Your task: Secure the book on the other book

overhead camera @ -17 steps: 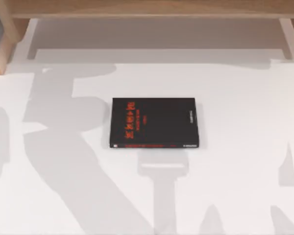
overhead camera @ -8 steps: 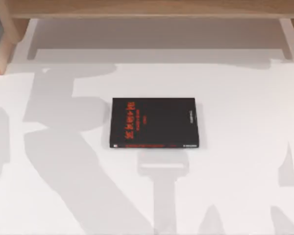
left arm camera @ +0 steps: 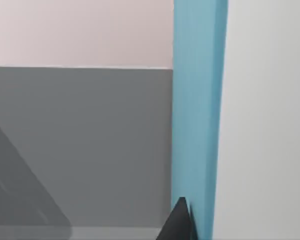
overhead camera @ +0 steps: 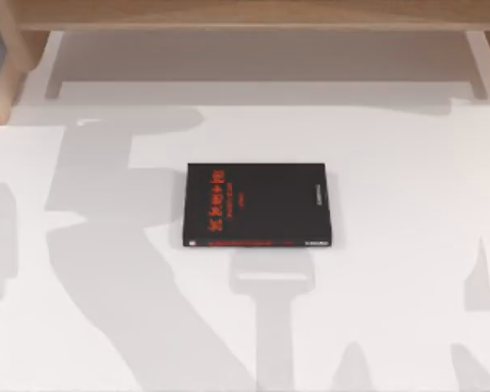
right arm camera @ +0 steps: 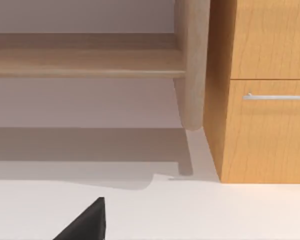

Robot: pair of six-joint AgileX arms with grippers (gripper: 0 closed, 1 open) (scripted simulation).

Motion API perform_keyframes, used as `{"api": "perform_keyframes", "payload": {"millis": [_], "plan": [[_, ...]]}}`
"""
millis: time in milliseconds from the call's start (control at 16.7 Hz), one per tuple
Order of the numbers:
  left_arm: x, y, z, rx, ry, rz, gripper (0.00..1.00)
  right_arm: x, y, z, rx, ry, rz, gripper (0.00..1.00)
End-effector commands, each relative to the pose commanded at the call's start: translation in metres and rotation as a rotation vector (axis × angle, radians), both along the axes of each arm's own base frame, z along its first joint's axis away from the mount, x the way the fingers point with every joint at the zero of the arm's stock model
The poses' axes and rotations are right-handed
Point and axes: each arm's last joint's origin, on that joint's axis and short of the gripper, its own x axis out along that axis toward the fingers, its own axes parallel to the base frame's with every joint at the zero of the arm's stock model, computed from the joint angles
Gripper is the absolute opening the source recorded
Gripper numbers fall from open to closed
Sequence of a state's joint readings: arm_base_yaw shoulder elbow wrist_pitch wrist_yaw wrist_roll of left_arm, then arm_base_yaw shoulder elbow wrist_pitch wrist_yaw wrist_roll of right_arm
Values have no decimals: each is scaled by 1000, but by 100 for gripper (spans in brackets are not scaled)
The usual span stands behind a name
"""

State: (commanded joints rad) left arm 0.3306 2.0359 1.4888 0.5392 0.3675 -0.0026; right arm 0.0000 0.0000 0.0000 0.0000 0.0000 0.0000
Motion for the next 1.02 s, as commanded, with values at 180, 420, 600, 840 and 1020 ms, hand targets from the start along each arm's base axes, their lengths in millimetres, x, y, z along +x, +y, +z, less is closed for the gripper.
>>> {"api": "perform_keyframes", "payload": {"millis": [180,420,600,840,1020], "plan": [[0,-2,2,8,-4,3,0,0,0,0,0,0,0,100],[-22,-19,53,111,-106,78,0,0,0,0,0,0,0,100],[-53,-61,119,225,-260,144,0,0,0,0,0,0,0,100],[-104,-145,177,331,-403,164,0,0,0,0,0,0,0,100],[-138,-211,185,395,-412,119,0,0,0,0,0,0,0,100]]}}
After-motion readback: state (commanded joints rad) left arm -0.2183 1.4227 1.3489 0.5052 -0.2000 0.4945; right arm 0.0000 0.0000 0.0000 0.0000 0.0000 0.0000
